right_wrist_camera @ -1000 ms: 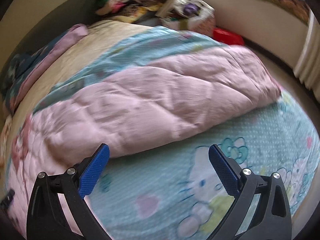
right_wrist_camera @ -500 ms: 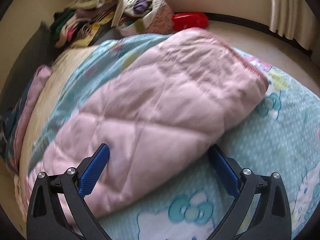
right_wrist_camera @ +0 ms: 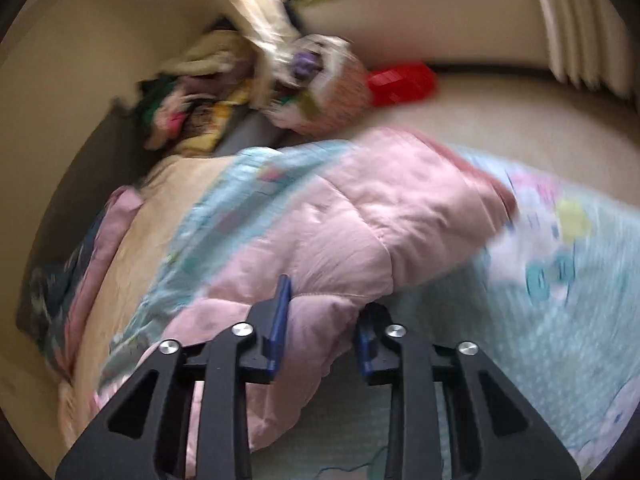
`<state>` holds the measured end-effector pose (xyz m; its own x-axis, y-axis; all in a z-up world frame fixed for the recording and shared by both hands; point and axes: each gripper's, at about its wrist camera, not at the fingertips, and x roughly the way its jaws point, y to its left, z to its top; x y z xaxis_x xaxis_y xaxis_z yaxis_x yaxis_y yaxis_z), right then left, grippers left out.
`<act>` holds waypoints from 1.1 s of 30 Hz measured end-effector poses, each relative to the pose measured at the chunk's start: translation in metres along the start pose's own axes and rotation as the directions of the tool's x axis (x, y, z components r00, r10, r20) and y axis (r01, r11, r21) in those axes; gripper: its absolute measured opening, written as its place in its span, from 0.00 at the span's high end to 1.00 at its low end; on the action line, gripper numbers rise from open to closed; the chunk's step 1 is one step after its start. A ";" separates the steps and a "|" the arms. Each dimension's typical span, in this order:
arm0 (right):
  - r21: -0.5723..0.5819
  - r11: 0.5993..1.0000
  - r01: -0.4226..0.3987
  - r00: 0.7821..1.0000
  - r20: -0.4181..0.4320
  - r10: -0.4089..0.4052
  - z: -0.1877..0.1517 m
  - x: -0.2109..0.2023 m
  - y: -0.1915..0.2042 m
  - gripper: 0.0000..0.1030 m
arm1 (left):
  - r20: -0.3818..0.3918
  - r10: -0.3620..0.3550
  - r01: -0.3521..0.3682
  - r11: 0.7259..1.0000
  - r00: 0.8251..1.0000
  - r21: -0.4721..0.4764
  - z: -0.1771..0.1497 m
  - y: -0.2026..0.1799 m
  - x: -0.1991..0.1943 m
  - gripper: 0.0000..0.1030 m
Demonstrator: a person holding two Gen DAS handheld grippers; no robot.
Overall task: Fold large clothes
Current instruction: 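Close the right tool on the sleeve cuff and lift it, then carry the sleeve across the jacket front and release it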
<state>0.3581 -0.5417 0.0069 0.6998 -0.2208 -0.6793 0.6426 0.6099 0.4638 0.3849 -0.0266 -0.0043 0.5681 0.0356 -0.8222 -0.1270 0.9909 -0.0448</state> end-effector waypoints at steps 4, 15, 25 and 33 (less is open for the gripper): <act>-0.145 0.988 -0.058 0.996 0.052 0.066 0.005 -0.028 0.037 0.80 | 0.021 0.011 -0.011 1.000 1.000 0.002 0.005 0.004 -0.014 0.08; -0.461 0.869 -0.180 0.959 0.114 0.259 0.000 -0.098 0.154 0.83 | 0.075 -0.023 0.025 0.999 0.997 -0.024 0.016 0.024 -0.060 0.08; -0.607 0.755 -0.250 0.920 0.094 0.380 -0.031 -0.146 0.249 0.84 | 0.123 -0.044 0.054 0.995 0.991 -0.083 0.026 0.067 -0.091 0.08; -0.669 0.678 -0.304 0.889 0.056 0.454 -0.068 -0.174 0.307 0.84 | 0.145 -0.064 0.078 0.992 0.987 -0.094 0.023 0.097 -0.103 0.08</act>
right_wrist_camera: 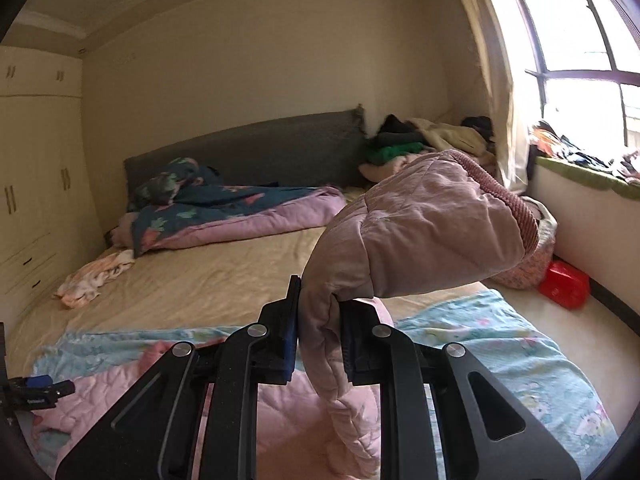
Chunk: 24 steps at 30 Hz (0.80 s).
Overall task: Fold large clothes
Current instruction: 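Carry the sleeve across the jacket front and release it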
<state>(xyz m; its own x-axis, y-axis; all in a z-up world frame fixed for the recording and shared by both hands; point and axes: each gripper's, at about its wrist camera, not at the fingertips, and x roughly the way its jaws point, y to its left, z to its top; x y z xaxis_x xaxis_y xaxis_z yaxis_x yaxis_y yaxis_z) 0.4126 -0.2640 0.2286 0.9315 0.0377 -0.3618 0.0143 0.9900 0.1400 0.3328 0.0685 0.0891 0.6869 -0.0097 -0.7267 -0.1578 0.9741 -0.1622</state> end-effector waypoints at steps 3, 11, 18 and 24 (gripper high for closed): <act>-0.032 0.999 -0.028 1.000 -0.001 0.028 0.001 0.003 0.026 0.84 | 0.002 -0.029 0.029 0.999 1.000 -0.021 0.000 0.015 -0.003 0.08; -0.095 0.992 -0.089 0.996 -0.018 0.087 -0.010 0.012 0.084 0.84 | 0.006 -0.027 0.028 0.997 1.000 -0.067 0.000 0.051 -0.007 0.08; -0.131 0.980 -0.151 0.988 -0.064 0.144 -0.032 0.027 0.125 0.84 | -0.007 -0.035 0.034 0.994 0.999 -0.107 -0.003 0.076 -0.003 0.08; -0.167 0.965 -0.201 0.977 -0.105 0.186 -0.057 0.041 0.157 0.84 | -0.024 -0.060 0.055 0.986 0.998 -0.156 -0.008 0.094 0.003 0.08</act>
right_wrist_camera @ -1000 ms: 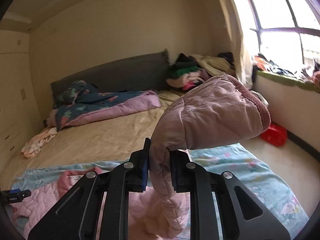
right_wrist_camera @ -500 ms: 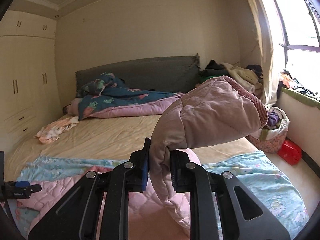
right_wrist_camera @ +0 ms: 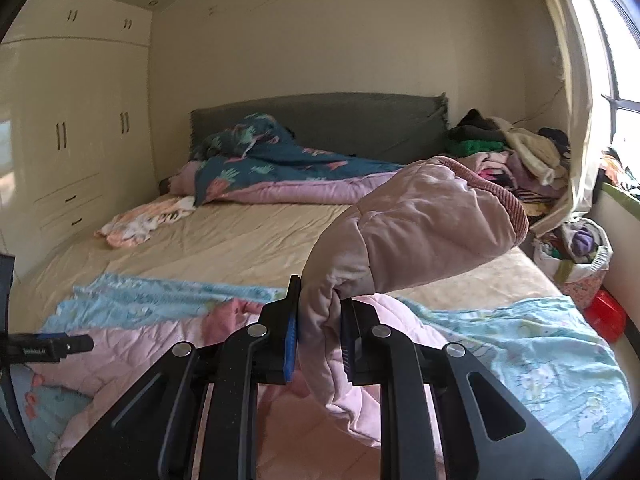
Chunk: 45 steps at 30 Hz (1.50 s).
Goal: Fold large clothes
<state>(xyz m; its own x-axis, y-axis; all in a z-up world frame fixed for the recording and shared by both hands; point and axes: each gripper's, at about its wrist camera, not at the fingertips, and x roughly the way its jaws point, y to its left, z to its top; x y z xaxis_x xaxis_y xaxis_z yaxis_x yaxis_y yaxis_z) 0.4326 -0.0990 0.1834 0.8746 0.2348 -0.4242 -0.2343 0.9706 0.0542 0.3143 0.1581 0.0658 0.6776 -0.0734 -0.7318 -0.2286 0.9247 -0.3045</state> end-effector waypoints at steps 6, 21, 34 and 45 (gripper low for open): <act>-0.071 0.996 -0.047 0.998 -0.049 0.043 -0.025 0.026 0.036 0.84 | -0.019 -0.037 0.036 0.998 0.999 -0.051 -0.005 0.016 0.007 0.08; -0.216 0.955 -0.202 0.957 -0.250 0.146 -0.103 0.077 0.117 0.84 | -0.047 -0.082 0.075 0.988 0.996 -0.132 -0.012 0.042 0.021 0.08; -0.285 0.894 -0.346 0.881 -0.428 0.204 -0.157 0.091 0.160 0.53 | -0.103 -0.257 0.232 0.950 0.961 -0.209 -0.034 0.031 0.043 0.08; -0.144 0.930 -0.338 0.881 -0.397 0.258 -0.147 0.053 0.109 0.41 | -0.234 -0.330 0.254 0.918 0.914 -0.305 -0.067 0.030 0.095 0.10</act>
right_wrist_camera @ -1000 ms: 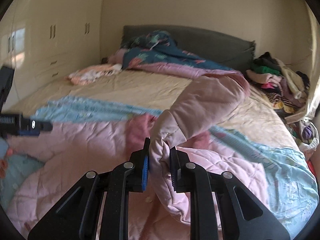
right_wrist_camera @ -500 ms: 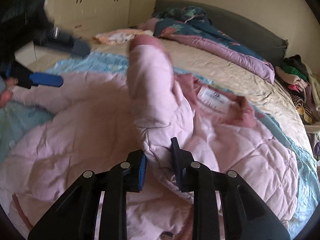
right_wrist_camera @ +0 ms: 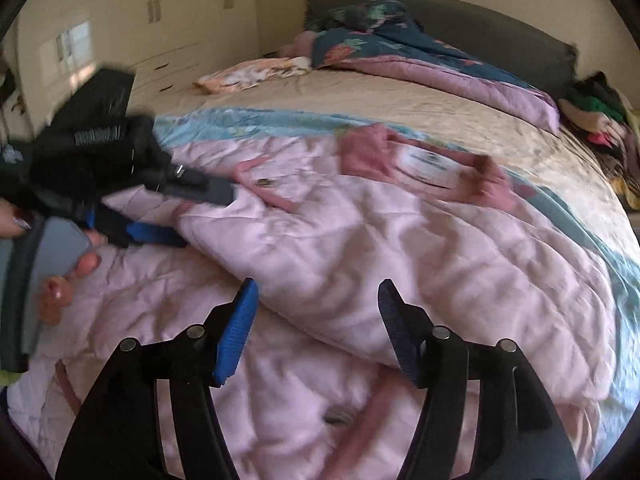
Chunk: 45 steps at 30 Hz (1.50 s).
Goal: Fold large clothes
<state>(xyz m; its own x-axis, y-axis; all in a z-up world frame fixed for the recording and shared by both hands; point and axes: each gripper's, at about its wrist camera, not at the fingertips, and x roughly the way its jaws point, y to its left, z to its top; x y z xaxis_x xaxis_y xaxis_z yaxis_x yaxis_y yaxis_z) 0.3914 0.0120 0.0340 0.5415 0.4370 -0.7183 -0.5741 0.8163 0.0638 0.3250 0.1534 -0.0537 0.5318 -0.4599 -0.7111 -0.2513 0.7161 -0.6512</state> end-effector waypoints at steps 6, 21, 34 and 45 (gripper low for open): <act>0.113 0.990 0.089 0.996 0.014 -0.091 -0.023 -0.035 -0.057 0.41 | 0.016 0.048 -0.050 0.993 0.999 0.105 -0.001 -0.020 0.011 0.30; 0.358 0.899 0.254 0.966 -0.042 -0.256 -0.050 -0.070 -0.167 0.36 | 0.133 0.159 -0.188 0.952 0.978 0.242 0.003 -0.027 -0.001 0.82; 0.403 0.872 0.277 0.954 -0.221 -0.200 -0.062 -0.004 -0.184 0.32 | 0.112 0.189 -0.212 0.944 0.976 0.252 -0.004 -0.018 0.009 0.79; 0.401 0.879 0.260 0.965 -0.137 -0.223 -0.051 -0.043 -0.161 0.16 | 0.150 0.212 -0.248 0.925 0.966 0.288 -0.009 -0.034 -0.008 0.51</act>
<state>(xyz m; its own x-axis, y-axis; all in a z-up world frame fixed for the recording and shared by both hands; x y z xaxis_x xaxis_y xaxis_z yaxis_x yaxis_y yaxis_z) 0.4287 -0.1578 0.0192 0.5668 0.1877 -0.8022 -0.1176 0.9822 0.1468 0.3223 0.1280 -0.0278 0.5819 -0.2132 -0.7848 -0.1316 0.9276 -0.3496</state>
